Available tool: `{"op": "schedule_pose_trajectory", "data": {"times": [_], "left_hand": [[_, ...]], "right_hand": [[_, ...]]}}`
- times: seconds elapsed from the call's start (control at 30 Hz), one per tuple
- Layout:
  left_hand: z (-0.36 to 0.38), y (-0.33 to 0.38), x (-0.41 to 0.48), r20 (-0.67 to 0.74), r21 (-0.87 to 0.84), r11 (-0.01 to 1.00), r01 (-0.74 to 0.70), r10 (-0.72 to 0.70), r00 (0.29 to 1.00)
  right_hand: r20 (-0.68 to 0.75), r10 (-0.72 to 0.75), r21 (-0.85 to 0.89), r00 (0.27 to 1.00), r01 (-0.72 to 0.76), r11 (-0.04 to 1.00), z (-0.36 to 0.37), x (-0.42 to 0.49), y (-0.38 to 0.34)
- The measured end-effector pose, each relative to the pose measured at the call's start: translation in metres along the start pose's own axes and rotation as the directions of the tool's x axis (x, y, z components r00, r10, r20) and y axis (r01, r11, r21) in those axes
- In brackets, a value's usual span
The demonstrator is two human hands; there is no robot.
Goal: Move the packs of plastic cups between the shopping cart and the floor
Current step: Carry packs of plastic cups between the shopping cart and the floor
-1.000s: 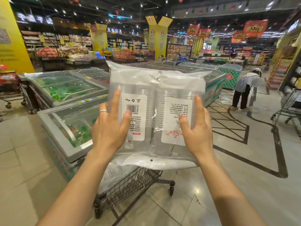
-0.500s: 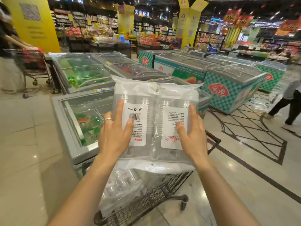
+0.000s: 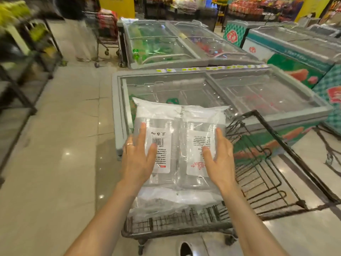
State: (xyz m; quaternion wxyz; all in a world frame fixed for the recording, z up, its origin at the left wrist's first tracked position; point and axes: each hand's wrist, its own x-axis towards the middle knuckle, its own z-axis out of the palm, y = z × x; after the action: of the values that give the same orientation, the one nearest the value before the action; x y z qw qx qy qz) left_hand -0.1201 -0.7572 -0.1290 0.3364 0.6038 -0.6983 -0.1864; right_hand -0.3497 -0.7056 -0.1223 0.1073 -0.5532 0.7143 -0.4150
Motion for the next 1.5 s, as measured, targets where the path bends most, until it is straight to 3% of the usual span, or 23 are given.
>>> {"op": "schedule_pose_trajectory", "data": {"times": [0.33, 0.53, 0.77, 0.93, 1.17, 1.5], "left_hand": [[0.095, -0.073, 0.010, 0.049, 0.244, 0.930, 0.275, -0.295, 0.954], [0.150, -0.110, 0.008, 0.070, 0.246, 0.879, 0.409, -0.437, 0.897], [0.188, -0.151, 0.003, 0.084, 0.297, 0.837, 0.460, -0.503, 0.860], [0.204, -0.177, 0.010, 0.104, 0.294, 0.834, 0.468, -0.514, 0.851], [0.211, -0.186, 0.008, 0.103, 0.379, 0.793, 0.476, -0.547, 0.831], [0.167, -0.164, 0.033, 0.021, 0.449, 0.768, 0.458, -0.521, 0.853]], "right_hand": [[0.364, 0.036, 0.009, 0.931, -0.042, 0.999, 0.119, 0.048, 0.107], [0.482, 0.103, -0.007, 0.870, -0.114, 0.994, 0.170, 0.047, 0.162], [0.613, 0.193, -0.032, 0.766, -0.220, 0.975, 0.226, 0.032, 0.210], [0.628, 0.204, -0.054, 0.751, -0.219, 0.974, 0.258, 0.026, 0.222], [0.633, 0.164, -0.200, 0.757, -0.045, 0.979, 0.260, 0.029, 0.221], [0.632, 0.014, -0.183, 0.775, 0.131, 0.974, 0.230, 0.078, 0.162]]}}
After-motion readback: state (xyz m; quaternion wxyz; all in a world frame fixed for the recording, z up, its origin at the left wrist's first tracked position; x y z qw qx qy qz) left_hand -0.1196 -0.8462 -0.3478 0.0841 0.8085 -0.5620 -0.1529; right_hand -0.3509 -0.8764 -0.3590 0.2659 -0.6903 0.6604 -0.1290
